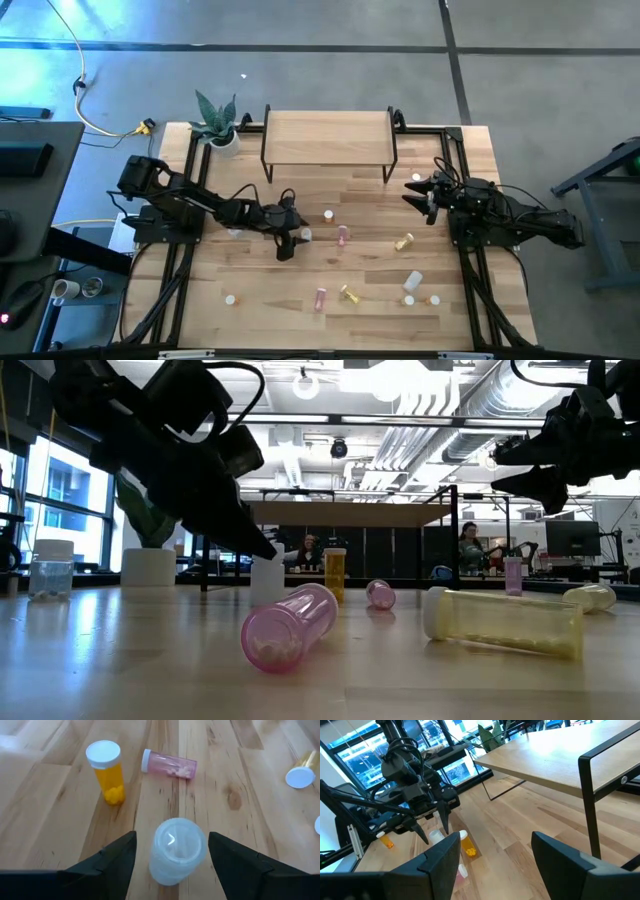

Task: Pick and place medicine bottles onto shelf by color
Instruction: Put the top right white medicine bottle on the shelf

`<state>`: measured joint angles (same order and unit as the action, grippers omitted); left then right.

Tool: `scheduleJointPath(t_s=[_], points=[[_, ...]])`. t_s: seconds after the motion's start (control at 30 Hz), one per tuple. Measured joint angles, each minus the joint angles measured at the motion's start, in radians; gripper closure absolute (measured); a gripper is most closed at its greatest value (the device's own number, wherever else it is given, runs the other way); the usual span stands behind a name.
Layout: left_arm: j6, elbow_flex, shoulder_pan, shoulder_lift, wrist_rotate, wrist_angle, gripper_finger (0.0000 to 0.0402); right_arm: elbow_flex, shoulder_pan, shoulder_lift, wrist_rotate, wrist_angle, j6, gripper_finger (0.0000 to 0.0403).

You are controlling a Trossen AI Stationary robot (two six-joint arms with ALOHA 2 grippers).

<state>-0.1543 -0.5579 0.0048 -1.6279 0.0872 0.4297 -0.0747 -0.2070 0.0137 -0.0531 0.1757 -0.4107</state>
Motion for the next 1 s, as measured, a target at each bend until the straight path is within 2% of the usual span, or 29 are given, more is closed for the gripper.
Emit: scheduleJointPath(t_s=[0.3,0.47,0.8,1.0], points=[[-0.004,0.0,0.0,0.0,0.003,0.001,0.024,0.0,0.0,0.0,0.0,0.0,0.0,0.0167],[-0.061,0.0,0.0,0.0,0.003,0.003,0.0271,0.0,0.0,0.0,0.0,0.0,0.0,0.0167],[-0.219,0.0,0.002,0.018,0.003,0.001,0.0261,0.0,0.0,0.0,0.0,0.0,0.0,0.0167],[-0.24,0.0,0.005,0.111,0.018,0.0,0.0264,0.0,0.0,0.0,0.0,0.0,0.0,0.0167]])
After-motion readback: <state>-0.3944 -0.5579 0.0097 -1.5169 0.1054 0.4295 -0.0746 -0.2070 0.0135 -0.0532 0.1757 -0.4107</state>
